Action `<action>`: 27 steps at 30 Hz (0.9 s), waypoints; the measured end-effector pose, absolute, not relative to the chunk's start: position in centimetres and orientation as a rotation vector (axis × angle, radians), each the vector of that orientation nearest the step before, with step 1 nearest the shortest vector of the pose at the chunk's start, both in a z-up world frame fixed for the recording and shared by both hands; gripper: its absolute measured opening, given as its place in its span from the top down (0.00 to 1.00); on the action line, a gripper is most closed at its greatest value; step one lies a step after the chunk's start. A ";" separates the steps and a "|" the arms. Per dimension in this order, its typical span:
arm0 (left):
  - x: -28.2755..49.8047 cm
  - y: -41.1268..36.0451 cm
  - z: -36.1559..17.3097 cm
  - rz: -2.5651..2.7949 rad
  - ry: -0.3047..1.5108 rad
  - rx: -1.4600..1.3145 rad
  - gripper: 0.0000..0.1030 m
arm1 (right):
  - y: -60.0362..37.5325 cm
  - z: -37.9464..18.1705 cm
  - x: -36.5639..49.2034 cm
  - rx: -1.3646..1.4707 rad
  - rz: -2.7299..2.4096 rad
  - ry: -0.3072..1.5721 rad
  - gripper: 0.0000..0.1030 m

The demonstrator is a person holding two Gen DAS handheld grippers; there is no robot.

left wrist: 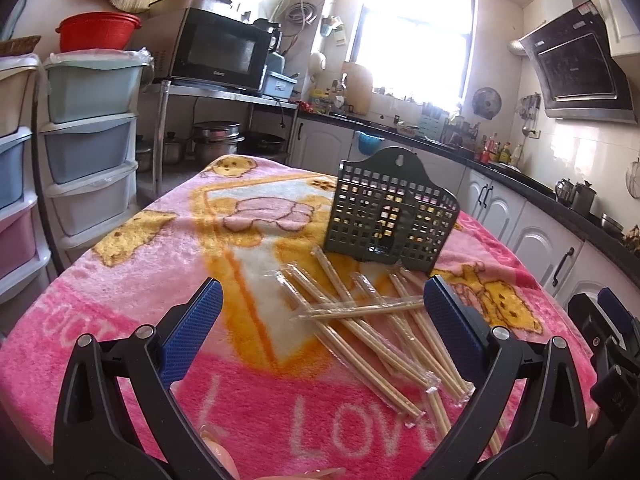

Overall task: Organize utensils
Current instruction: 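Move both tools toward the wooden chopsticks lying beside the green caddy, then close the left tool on a wrapped chopstick while the right tool grasps another chopstick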

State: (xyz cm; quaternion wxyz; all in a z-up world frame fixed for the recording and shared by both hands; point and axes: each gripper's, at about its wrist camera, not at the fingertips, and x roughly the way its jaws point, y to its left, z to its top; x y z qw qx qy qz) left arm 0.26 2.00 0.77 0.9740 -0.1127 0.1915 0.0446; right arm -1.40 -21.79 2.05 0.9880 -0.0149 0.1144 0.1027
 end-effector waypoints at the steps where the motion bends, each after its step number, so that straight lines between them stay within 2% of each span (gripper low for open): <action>1: 0.3 2.1 0.7 0.097 0.387 -0.227 0.10 | -21.7 2.1 -1.2 -0.035 0.209 0.232 0.06; 17: 4.0 6.1 1.8 0.133 0.452 -0.284 0.10 | -20.0 4.2 4.1 -0.063 0.317 0.307 0.06; 27: 8.8 6.1 1.0 0.084 0.590 -0.276 0.10 | -20.2 4.0 9.5 -0.042 0.365 0.480 0.06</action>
